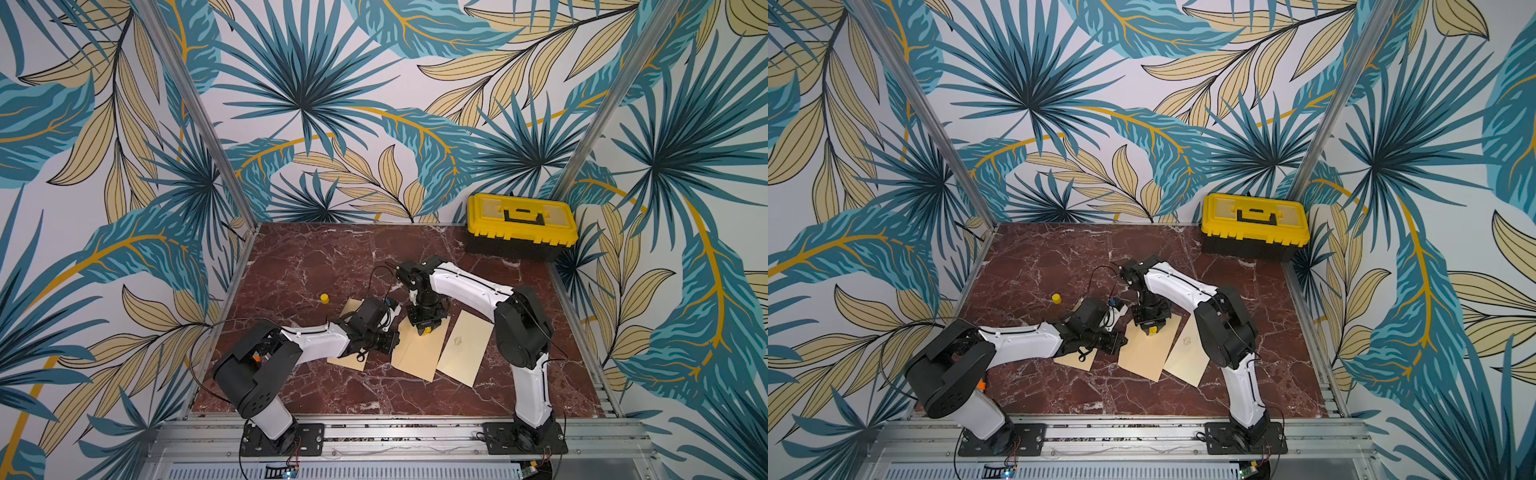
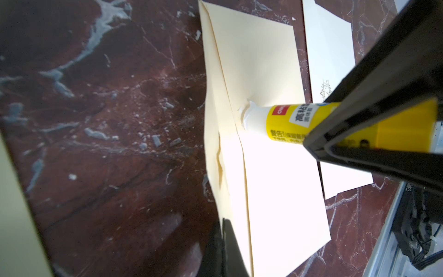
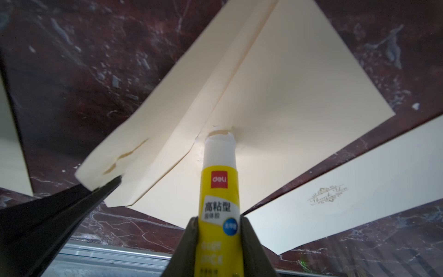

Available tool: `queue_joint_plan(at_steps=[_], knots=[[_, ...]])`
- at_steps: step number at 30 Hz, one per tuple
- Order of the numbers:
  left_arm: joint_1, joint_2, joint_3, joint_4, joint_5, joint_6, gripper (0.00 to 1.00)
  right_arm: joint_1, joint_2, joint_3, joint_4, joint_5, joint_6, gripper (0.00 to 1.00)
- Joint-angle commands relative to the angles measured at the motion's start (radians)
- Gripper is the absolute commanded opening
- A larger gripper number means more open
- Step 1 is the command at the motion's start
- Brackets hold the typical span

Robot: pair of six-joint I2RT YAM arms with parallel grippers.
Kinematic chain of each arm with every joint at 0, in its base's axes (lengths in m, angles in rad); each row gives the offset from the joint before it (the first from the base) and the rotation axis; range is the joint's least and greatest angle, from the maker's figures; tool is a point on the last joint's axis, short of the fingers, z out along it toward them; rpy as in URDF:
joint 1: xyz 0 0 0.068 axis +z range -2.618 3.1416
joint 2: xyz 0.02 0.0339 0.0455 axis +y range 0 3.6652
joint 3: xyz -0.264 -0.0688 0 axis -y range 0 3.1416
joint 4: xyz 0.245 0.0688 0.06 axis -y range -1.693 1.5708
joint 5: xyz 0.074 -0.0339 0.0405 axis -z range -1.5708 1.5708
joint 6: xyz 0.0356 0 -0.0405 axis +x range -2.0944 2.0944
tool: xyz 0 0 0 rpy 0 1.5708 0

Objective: Seal the envelope with a glue stick
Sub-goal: Apply the envelope at the center of the board.

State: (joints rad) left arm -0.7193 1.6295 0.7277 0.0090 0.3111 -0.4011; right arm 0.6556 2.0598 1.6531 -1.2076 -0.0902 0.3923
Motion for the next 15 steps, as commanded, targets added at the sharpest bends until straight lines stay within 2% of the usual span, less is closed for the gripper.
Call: queue_joint_plan(at_steps=[1, 5, 15], knots=[[-0.006, 0.016, -0.001, -0.02, -0.008, 0.003, 0.0, 0.006, 0.016, -0.063, 0.099, -0.126, 0.004, 0.0], [-0.006, 0.016, -0.001, -0.018, -0.007, 0.003, 0.0, 0.005, 0.011, -0.079, 0.028, -0.12, -0.035, 0.0], [-0.009, 0.02, 0.003, -0.017, -0.008, 0.002, 0.0, 0.004, -0.004, -0.051, -0.125, 0.01, -0.092, 0.0]])
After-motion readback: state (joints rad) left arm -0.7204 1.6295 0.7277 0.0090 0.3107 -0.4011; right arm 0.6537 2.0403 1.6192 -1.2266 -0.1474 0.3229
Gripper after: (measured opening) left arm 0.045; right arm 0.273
